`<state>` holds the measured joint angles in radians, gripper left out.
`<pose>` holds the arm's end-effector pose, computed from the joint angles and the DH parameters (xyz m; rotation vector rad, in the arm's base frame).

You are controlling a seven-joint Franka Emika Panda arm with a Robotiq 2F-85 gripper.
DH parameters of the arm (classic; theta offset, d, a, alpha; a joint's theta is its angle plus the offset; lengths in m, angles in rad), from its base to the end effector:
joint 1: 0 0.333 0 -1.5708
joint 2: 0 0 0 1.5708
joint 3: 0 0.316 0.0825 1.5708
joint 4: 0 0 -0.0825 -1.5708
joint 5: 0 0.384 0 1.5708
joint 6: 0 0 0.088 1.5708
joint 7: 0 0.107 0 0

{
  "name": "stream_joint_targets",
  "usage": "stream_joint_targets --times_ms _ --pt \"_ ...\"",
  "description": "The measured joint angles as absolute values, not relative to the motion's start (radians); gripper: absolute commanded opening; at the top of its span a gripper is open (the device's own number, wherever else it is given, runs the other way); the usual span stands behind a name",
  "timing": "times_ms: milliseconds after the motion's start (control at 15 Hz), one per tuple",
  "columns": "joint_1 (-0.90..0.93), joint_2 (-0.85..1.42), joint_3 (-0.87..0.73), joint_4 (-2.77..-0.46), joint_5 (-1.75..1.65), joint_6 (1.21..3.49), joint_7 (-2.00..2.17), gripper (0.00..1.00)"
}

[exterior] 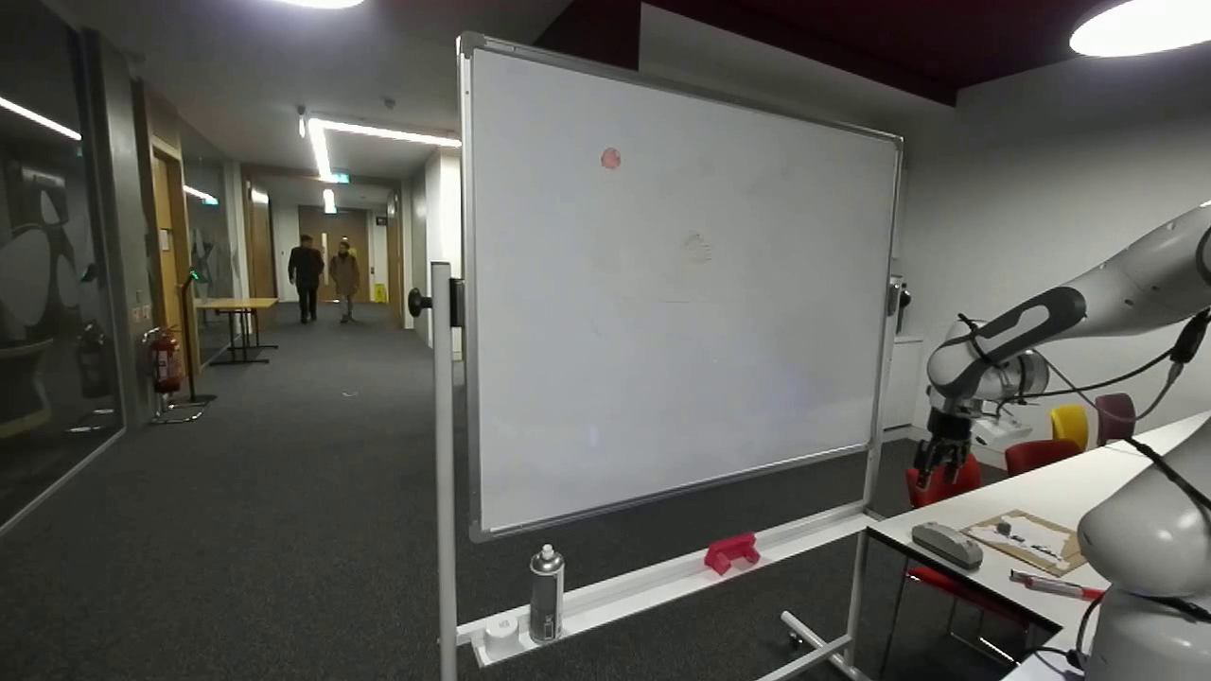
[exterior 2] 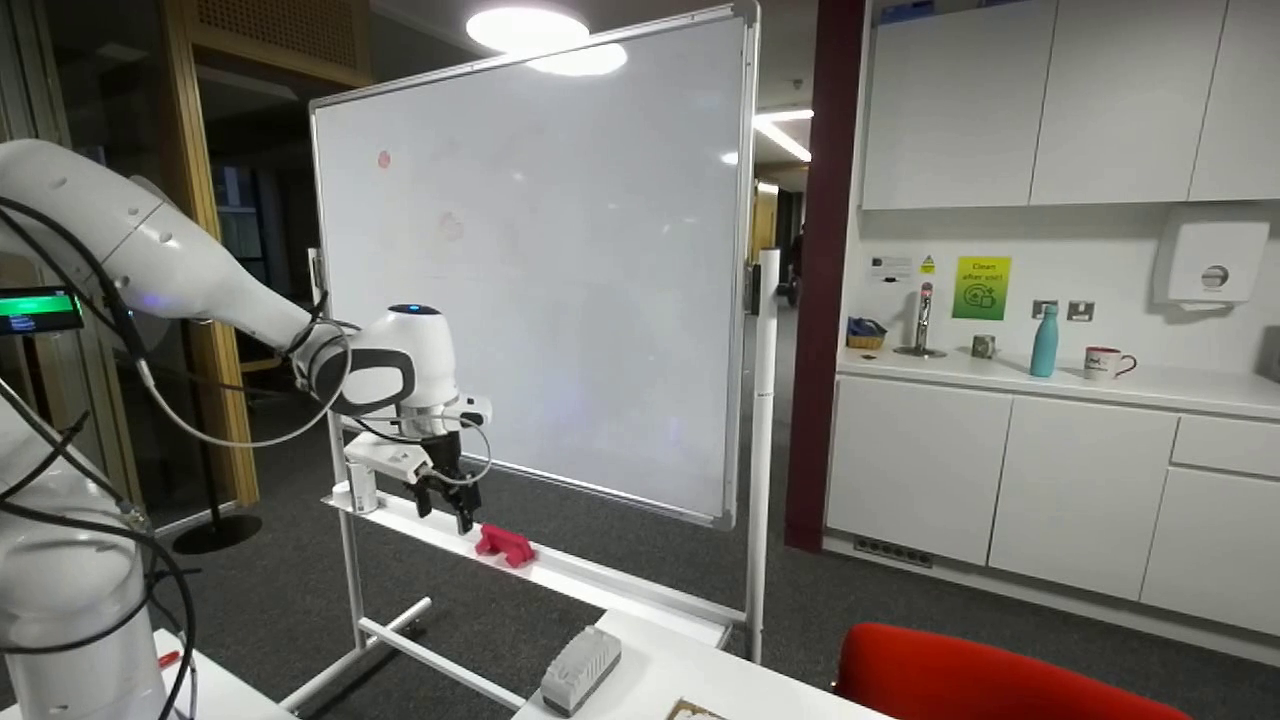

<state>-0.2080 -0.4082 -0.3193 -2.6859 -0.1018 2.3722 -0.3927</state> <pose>0.3431 -0.1942 0.3632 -3.1258 0.0693 -0.1477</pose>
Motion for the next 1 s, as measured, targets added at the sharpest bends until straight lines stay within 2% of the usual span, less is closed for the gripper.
stream_joint_targets --times_ms 267,600,1000 --pt "-0.291 -0.342 -0.403 -2.667 -0.184 2.379 -0.474 1.0" --pt "-0.287 -0.34 -0.389 -2.668 -0.184 2.379 -0.471 1.0" --pt "-0.296 -0.296 -0.37 -2.683 -0.342 2.555 -0.435 1.0"
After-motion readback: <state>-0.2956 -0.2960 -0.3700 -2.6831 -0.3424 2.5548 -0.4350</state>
